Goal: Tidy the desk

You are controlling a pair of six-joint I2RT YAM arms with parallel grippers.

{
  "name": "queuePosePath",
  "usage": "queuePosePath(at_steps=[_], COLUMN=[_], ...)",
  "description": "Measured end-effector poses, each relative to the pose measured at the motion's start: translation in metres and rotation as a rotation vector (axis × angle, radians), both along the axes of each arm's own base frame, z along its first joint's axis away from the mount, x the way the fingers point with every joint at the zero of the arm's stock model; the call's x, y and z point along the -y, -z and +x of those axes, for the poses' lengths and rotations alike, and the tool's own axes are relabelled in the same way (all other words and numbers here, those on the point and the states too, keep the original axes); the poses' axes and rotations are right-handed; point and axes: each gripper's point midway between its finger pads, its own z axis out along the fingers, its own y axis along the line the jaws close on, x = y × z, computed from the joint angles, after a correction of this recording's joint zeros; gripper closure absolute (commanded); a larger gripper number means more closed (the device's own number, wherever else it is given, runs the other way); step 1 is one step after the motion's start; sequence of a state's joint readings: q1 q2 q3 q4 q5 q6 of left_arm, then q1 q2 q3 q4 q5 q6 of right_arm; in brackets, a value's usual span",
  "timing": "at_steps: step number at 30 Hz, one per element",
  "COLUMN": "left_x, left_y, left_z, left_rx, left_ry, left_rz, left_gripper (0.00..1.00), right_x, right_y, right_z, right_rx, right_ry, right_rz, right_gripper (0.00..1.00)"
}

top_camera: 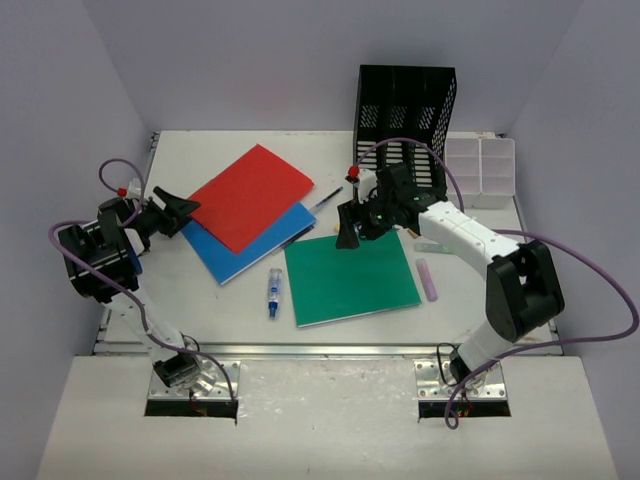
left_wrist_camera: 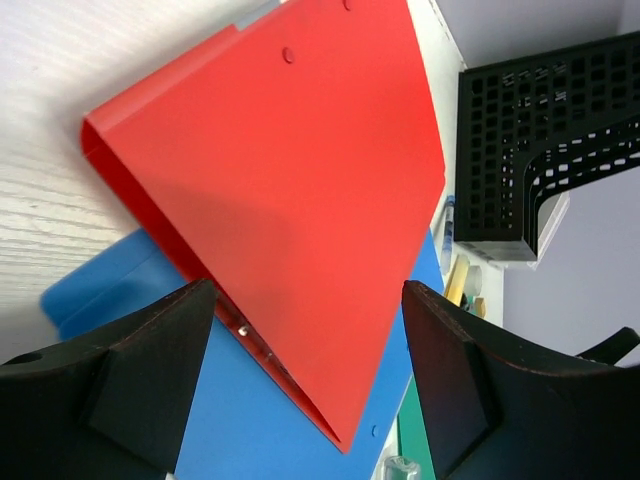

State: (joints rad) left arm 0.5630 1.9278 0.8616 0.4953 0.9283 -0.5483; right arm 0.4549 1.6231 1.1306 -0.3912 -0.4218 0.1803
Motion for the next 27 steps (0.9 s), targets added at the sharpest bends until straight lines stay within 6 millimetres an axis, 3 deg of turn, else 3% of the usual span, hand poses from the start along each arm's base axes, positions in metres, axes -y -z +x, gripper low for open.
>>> queuePosePath(at_steps=[4, 13, 27], left_x=[-0.007, -0.014, -0.009], left_y=[0.011, 0.016, 0.027], left_z=[-0.001, 0.003, 0.012], left_rx=[-0.026, -0.014, 0.021], left_ry=[-0.028, -0.055, -0.03], left_rz=[-0.034, -0.064, -0.233], left_gripper=[0.28, 0.31, 0.47], right_x=[-0.003, -0.006, -0.01], right_y=[0.003, 0.007, 0.012], right_z=[0.004, 0.009, 0.013], right_rx=[-0.009, -0.022, -0.043], right_ry=[0.002, 0.002, -0.005], right_rz=[0.001, 0.0, 0.005], right_gripper=[0.11, 0.11, 0.15])
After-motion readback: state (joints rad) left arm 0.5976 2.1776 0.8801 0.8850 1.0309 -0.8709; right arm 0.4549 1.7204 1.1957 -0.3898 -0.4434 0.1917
